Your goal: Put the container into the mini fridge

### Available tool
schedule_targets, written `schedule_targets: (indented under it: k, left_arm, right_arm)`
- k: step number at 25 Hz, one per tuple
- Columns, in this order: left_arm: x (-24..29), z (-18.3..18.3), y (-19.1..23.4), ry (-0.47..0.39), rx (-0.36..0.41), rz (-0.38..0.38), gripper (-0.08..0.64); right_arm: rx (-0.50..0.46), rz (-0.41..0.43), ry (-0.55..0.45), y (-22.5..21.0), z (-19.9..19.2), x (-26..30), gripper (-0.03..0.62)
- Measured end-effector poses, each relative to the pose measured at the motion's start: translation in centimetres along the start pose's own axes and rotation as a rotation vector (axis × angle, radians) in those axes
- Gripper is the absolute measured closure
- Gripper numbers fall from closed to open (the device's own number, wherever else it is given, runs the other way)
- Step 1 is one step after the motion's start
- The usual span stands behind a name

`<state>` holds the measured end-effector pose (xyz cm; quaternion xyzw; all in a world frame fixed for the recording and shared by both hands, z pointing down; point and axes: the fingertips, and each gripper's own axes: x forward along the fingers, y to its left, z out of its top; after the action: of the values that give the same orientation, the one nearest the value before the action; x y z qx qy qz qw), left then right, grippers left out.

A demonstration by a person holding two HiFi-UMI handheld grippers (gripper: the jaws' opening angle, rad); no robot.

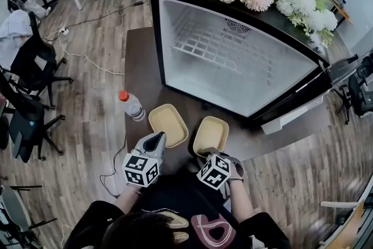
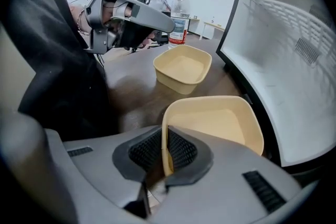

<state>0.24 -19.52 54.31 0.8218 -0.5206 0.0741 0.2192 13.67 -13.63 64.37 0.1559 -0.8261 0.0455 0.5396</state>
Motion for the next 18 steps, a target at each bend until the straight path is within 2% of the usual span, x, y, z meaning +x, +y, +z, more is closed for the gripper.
schedule_targets:
  k: [8, 13, 18]
  left_arm:
    - [0.0, 0.2, 0.2, -0.013, -0.006, 0.020, 0.551]
    - [0.3, 0.2, -0.6, -0.010, 0.020, -0.006, 0.551]
    - [0.7, 0.2, -0.6, -0.007, 0.009, -0.018, 0.551]
  right_arm:
    - [-0.037, -0.004, -0.022, -1.1, 0.9, -1.0, 0.566]
    - [-0.085, -0.024, 0.000, -1.7, 1.1, -2.1, 0.568]
    - [-0.134, -0.054, 0.024, -2.9, 1.6, -4.0, 0.569]
